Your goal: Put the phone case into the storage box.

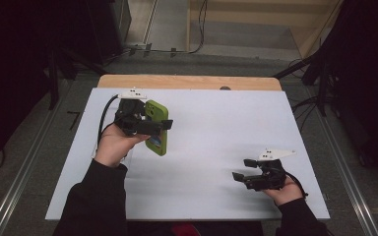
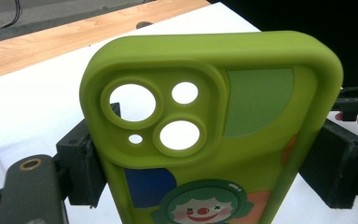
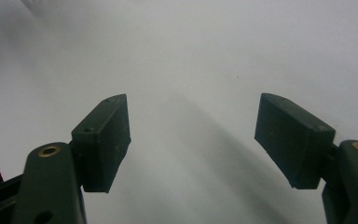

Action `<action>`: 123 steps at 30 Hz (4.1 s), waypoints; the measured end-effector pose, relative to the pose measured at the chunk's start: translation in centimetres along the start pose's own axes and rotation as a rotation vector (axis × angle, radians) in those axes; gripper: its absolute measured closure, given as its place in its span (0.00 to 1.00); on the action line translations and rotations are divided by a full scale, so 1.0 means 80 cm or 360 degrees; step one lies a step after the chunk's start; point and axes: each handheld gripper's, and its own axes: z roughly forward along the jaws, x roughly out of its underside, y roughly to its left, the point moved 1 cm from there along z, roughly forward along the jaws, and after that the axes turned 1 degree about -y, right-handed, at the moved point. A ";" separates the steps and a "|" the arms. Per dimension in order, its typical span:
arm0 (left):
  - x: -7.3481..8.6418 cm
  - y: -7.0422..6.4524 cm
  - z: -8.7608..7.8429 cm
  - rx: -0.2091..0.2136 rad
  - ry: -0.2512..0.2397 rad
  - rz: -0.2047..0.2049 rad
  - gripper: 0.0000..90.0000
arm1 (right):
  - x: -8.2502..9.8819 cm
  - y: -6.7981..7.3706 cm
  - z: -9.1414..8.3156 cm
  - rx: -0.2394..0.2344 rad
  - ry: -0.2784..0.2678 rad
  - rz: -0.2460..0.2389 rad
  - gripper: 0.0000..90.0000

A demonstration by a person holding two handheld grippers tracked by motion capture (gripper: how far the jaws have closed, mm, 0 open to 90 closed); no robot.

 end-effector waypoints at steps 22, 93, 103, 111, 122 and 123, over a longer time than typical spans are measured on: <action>0.001 0.031 -0.036 -0.0170 -0.0059 -0.0060 0.18 | 0.000 0.001 -0.001 0.0010 -0.0006 0.0006 0.28; -0.050 0.158 -0.017 -0.0678 -0.0070 -0.0223 0.18 | -0.004 0.001 -0.002 -0.0012 -0.0052 0.0043 0.28; -0.050 0.178 0.005 -0.0739 -0.0066 -0.0214 0.18 | -0.005 0.003 0.000 -0.0023 -0.0042 0.0037 0.28; -0.045 0.195 0.018 -0.0794 -0.0096 -0.0270 0.17 | -0.005 0.003 -0.001 -0.0029 -0.0050 0.0032 0.28; -0.029 0.212 0.036 -0.0849 -0.0072 -0.0311 0.17 | -0.005 0.002 -0.002 -0.0029 -0.0059 0.0047 0.28; -0.028 0.213 0.038 -0.0852 -0.0073 -0.0318 0.17 | -0.006 0.002 -0.002 -0.0030 -0.0058 0.0050 0.28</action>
